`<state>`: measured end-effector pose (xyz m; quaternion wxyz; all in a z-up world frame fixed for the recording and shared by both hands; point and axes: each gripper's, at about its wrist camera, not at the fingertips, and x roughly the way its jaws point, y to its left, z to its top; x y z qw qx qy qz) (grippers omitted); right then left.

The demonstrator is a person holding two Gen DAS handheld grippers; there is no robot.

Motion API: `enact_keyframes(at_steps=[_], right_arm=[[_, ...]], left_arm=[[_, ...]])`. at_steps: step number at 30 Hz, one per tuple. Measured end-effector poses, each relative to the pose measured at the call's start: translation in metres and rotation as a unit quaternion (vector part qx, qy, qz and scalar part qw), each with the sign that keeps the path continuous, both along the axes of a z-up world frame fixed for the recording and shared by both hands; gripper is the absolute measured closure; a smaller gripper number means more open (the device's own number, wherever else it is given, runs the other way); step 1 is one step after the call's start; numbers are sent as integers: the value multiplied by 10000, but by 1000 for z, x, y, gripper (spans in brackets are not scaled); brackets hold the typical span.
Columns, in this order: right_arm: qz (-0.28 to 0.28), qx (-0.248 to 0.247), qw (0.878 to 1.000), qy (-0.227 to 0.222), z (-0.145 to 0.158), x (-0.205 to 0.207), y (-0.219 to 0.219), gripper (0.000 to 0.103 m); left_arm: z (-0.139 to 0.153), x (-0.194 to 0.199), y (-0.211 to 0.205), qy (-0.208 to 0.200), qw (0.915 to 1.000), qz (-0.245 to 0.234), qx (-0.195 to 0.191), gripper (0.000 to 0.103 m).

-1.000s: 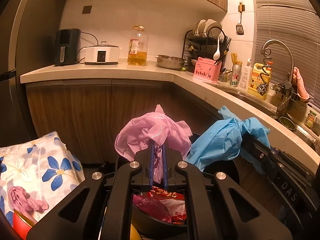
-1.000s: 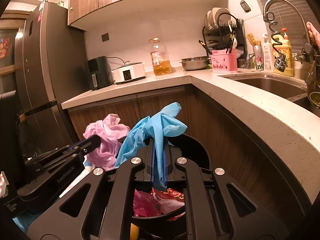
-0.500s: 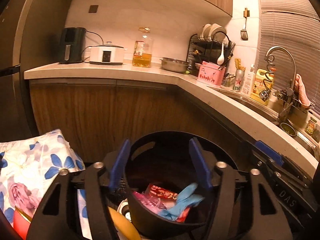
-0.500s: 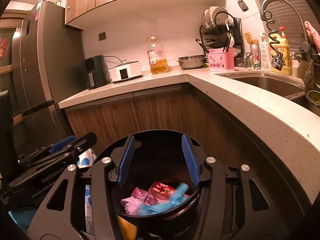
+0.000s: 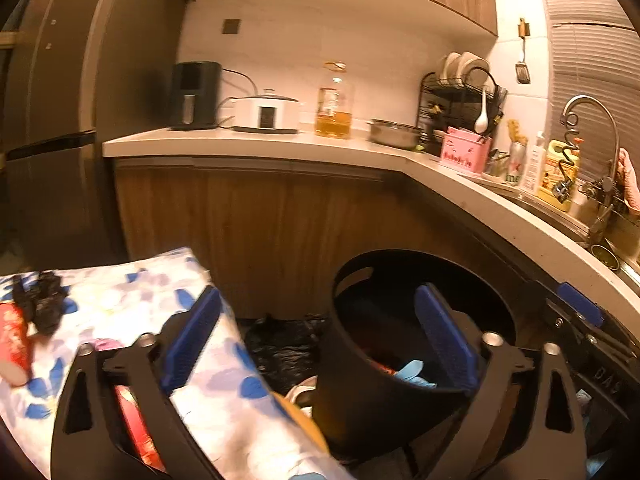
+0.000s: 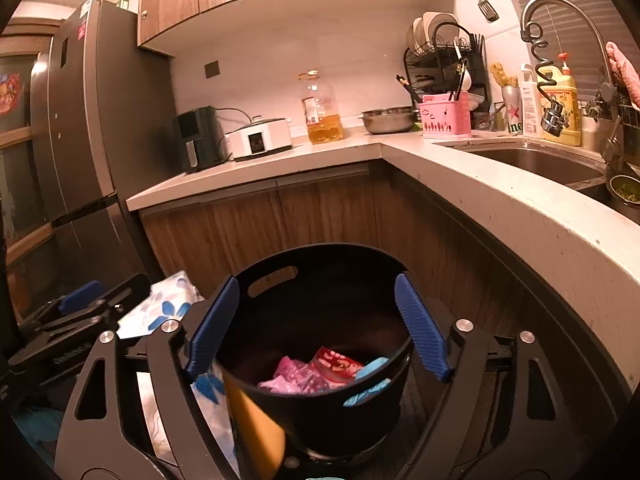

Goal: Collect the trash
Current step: 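Move both open grippers back over the table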

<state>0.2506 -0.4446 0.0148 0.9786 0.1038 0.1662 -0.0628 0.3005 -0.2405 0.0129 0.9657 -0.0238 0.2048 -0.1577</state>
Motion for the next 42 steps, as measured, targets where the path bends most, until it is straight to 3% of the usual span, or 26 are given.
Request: enact_keyframes(at_steps=[4, 22, 42], right_arm=[[54, 5, 10000, 3, 1, -13, 12, 18], [571, 32, 9983, 138, -4, -57, 93, 15], [1634, 253, 9837, 711, -42, -36, 222, 15]], left_arm=[[4, -17, 16, -116, 9992, 339, 163, 6], [-4, -88, 115, -97, 9915, 1289, 133, 6], [-18, -156, 238, -141, 9698, 2426, -188, 6]])
